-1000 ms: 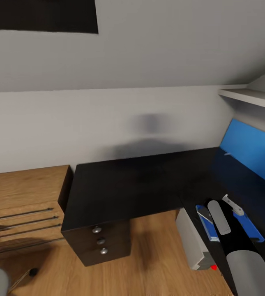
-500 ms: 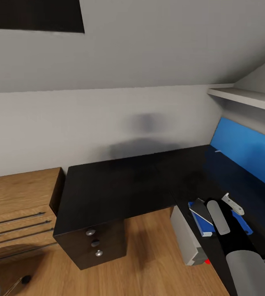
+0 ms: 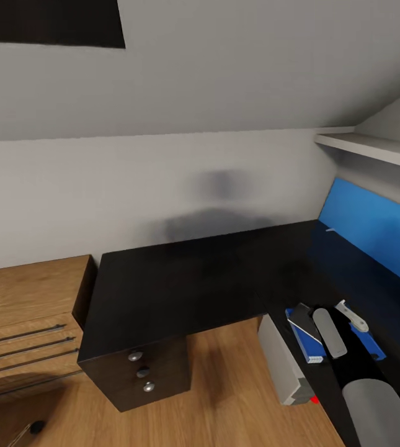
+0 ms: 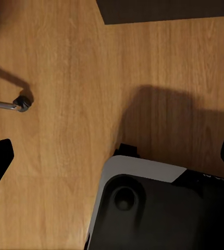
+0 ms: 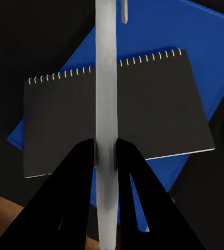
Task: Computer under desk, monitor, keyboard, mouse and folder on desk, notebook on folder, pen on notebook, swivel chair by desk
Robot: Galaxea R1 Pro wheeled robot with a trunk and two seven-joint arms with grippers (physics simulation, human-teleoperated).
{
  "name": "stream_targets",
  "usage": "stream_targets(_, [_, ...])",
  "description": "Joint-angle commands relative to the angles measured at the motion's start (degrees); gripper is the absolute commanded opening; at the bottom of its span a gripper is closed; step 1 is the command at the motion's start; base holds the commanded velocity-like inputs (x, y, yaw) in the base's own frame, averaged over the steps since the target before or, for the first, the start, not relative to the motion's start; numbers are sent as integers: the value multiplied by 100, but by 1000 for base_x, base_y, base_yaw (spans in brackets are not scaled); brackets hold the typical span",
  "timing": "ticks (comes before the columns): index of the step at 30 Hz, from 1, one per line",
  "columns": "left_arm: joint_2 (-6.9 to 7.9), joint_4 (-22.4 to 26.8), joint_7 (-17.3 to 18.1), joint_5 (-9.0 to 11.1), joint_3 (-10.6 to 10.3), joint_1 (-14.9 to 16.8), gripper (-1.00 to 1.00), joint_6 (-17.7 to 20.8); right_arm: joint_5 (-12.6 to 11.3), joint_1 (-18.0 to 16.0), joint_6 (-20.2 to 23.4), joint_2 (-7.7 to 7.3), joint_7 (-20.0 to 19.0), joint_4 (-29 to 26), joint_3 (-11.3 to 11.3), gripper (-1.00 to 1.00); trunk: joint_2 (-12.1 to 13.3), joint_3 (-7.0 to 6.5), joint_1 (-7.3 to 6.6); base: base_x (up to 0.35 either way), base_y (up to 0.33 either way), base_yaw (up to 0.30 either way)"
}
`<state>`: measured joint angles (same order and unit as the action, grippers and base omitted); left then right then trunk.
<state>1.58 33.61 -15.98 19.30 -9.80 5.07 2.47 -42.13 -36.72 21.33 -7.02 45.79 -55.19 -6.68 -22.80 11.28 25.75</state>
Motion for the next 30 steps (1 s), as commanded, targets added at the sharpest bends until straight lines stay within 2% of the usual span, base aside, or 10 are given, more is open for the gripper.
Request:
stream_targets(1, [9,14,-54,38,-48,3,100,26,-24,-8,-11,-12,12,93,0,-100,-12,12,4,10,0,0])
stream_targets(6, [9,14,-54,38,-48,3,100,23,3,-37,-284,-107,-153,651,5,-100,-12,12,4,4,0,0])
stream_targets(10, [9,14,-54,38,-48,3,100,25,106,-51,-340,-141,-312,851,8,-100,-12,12,4,0,0,0])
stream_targets(19, [9,14,-53,38,-55,3,100,23,168,-54,-365,-150,-428,926,11,-100,-12,12,4,18,9,0])
stream_targets(30, [-2,14,-50,25,-73,3,100,17,191,-73,-409,-146,-457,1036,26,-100,-12,12,4,167,96,0])
